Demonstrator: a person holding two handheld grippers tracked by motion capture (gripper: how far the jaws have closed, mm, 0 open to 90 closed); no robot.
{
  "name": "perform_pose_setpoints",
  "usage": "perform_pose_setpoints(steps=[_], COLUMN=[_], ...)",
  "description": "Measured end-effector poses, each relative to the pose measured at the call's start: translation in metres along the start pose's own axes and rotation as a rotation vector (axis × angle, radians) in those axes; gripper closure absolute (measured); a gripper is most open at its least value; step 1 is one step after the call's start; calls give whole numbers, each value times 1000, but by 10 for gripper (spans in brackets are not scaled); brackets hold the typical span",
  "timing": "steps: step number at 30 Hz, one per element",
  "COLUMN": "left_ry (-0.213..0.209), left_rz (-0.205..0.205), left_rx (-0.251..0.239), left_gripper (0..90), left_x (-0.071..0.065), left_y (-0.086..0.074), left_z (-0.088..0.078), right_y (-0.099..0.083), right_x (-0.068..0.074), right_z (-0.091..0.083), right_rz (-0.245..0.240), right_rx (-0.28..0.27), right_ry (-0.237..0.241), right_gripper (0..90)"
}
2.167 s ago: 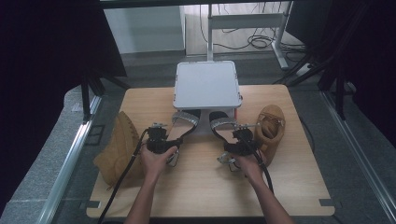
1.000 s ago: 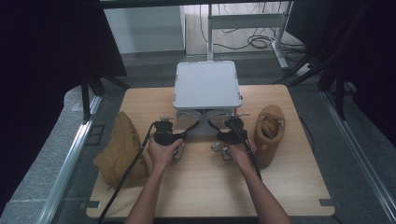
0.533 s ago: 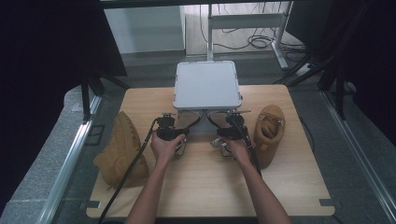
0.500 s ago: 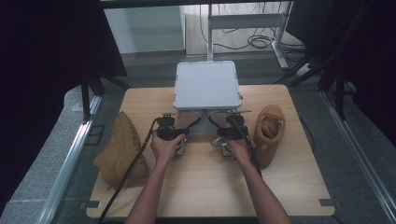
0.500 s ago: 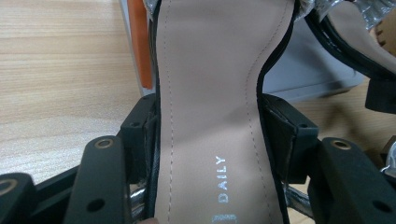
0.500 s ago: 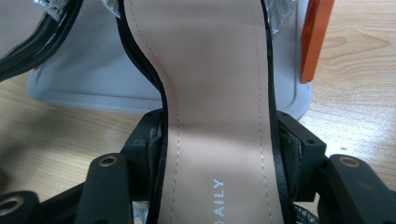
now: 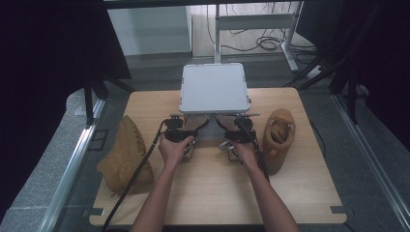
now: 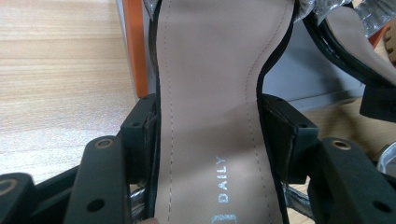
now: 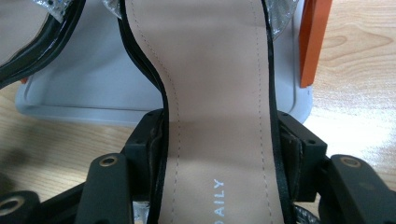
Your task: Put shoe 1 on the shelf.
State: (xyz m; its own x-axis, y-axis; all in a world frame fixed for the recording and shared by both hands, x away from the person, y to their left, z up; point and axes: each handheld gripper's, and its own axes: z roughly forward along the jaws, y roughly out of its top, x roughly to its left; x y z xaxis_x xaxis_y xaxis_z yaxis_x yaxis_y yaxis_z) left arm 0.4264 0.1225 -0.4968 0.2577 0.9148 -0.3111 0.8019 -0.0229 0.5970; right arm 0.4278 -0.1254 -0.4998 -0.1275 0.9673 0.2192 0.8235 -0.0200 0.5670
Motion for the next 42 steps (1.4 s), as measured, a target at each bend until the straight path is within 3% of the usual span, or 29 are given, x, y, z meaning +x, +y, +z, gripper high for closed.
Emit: perform_pose_setpoints(steps=[4, 7, 11, 14, 17, 18, 21, 22, 25, 28, 32, 35, 42], left_ry=[18, 15, 22, 23, 0, -6, -39, -41, -66, -76, -84, -90, -95], left_rz=[7, -2, -8, -4, -5, -11, -3, 1, 10, 25, 55, 60, 61], left_rx=[14, 30, 49, 55, 55, 33, 11, 4, -1, -18, -43, -51, -68], left_gripper=[421, 421, 419, 416, 365, 349, 287, 269, 241, 242, 256, 265, 273], left_x=[-1, -2, -2, -1, 0, 0, -1, -2, -4, -6, -7, -4, 3], left_y=[1, 0, -3, -2, -2, -1, 2, 2, 2, 0, -3, -6, -10], left_z=[3, 9, 16, 17, 16, 14, 3, -1, -9, -18, -26, -29, -33], right_y=[3, 4, 4, 5, 7, 9, 7, 4, 0, -2, -6, -9, -8], right_x=[3, 7, 6, 5, 1, 5, 2, -2, -3, -1, 2, 4, 6], right_z=[2, 6, 12, 12, 6, 5, 2, -1, -7, -14, -20, -22, -25], right_rz=[-22, -12, -26, -26, -29, 48, 48, -9, -26, -52, -123, -148, -149], right_rx=[2, 9, 50, 64, 24, -8, 7, 17, 1, -19, -60, -69, -123], right_ry=[-15, -8, -41, -37, -9, -16, -4, 22, 56, 60, 43, 11, -34], right_gripper=[416, 413, 403, 377, 333, 310, 276, 276, 275, 271, 266, 266, 264])
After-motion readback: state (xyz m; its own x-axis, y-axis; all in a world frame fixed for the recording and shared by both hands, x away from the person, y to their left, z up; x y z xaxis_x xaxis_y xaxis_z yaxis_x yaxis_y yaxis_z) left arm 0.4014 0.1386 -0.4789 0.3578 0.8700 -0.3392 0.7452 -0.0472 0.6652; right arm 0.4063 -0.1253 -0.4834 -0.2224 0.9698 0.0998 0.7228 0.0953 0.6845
